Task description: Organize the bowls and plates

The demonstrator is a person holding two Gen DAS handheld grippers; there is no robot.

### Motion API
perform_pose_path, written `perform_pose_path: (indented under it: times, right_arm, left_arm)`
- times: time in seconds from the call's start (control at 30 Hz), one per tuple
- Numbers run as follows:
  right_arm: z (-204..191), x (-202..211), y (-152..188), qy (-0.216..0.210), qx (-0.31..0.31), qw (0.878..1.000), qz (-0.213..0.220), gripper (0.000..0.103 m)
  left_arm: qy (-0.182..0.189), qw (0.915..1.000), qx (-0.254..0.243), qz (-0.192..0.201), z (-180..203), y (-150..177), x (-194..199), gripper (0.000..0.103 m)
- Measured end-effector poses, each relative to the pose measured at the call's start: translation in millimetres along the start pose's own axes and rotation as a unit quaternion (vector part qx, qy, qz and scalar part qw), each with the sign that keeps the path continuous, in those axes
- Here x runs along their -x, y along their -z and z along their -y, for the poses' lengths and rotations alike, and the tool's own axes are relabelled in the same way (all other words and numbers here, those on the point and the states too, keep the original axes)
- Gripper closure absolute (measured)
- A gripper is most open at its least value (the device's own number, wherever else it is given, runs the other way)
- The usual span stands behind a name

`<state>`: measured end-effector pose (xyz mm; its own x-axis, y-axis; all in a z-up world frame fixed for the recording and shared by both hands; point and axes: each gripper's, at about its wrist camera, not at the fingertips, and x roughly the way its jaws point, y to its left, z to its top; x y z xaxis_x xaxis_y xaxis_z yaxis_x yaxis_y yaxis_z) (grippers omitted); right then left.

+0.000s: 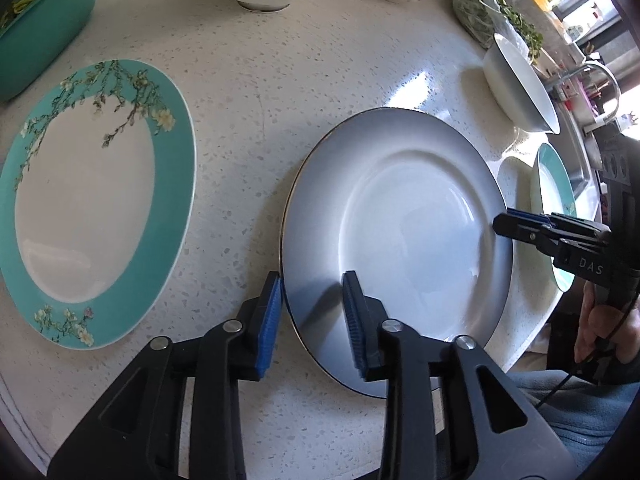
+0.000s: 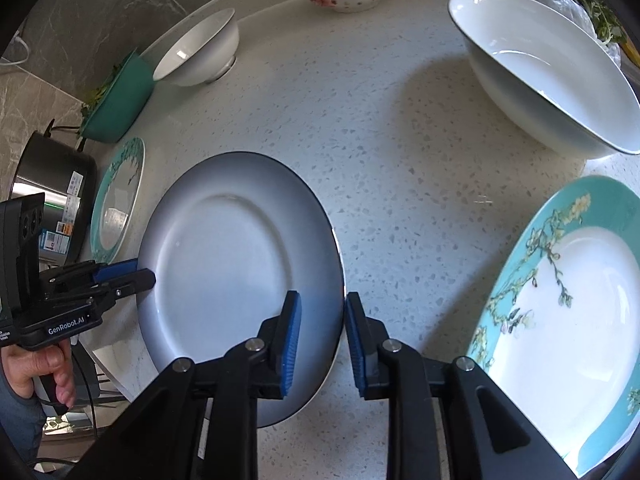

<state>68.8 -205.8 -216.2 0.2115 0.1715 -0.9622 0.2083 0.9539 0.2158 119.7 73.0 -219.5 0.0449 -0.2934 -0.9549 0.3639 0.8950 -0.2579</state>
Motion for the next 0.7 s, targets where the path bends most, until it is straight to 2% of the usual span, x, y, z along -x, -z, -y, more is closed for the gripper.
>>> perform_pose_path:
  times: [0.03, 0.07, 0.13, 0.17, 0.2, 0.27, 0.33, 0.4, 0.43, 0.47, 0.53, 0.6, 0.7]
  right_arm:
    - [0, 2, 0, 0.000, -0.001, 1.000, 0.001, 0.077]
    - [-1, 7, 0, 0.004, 0.004, 1.000, 0.007, 0.075]
    - [-1, 22, -3, 0.014, 0.017, 0.999, 0.024, 0.058]
    - [-2, 27, -5, 0.020, 0.021, 0.999, 0.032, 0.049]
    - [-1, 36, -9, 0.026, 0.025, 0.998, 0.046, 0.046]
    - [-1, 52, -20, 0.012, 0.029, 0.997, 0.073, 0.045]
    - [-6, 70, -39, -0.052, 0.028, 0.992, 0.108, 0.036]
    - [-15, 77, -55, -0.135, 0.025, 0.982, 0.131, 0.015]
    - [-21, 77, -62, -0.174, 0.021, 0.976, 0.132, 0.014]
    - [-32, 70, -71, -0.234, 0.016, 0.964, 0.123, 0.014]
    - [-50, 55, -83, -0.299, 0.010, 0.949, 0.103, 0.014]
    - [-76, 35, -92, -0.318, 0.015, 0.945, 0.080, 0.014]
    - [-107, 13, -97, -0.302, 0.064, 0.949, 0.060, 0.014]
  left_arm:
    - [0.002, 1.0000, 0.001, 0.007, -1, 2, 4, 0.065]
    - [0.000, 0.9999, -0.001, 0.017, -4, 5, 12, 0.049]
    - [-0.009, 0.9988, -0.004, 0.049, 0, 11, 29, 0.034]
    - [-0.008, 0.9980, -0.001, 0.062, 1, 13, 39, 0.034]
    - [0.000, 0.9968, 0.006, 0.080, 0, 17, 51, 0.034]
    - [0.007, 0.9928, 0.027, 0.117, -5, 24, 73, 0.024]
    - [0.000, 0.9871, 0.056, 0.150, -16, 32, 93, 0.016]
    - [-0.027, 0.9808, 0.093, 0.169, -32, 39, 105, 0.008]
    - [-0.041, 0.9784, 0.103, 0.174, -38, 43, 110, 0.000]
    - [-0.056, 0.9759, 0.114, 0.178, -43, 47, 113, 0.000]
    - [-0.073, 0.9681, 0.133, 0.200, -55, 57, 122, 0.000]
    - [-0.080, 0.9635, 0.143, 0.212, -67, 62, 127, 0.000]
    - [-0.073, 0.9594, 0.171, 0.212, -92, 64, 121, 0.000]
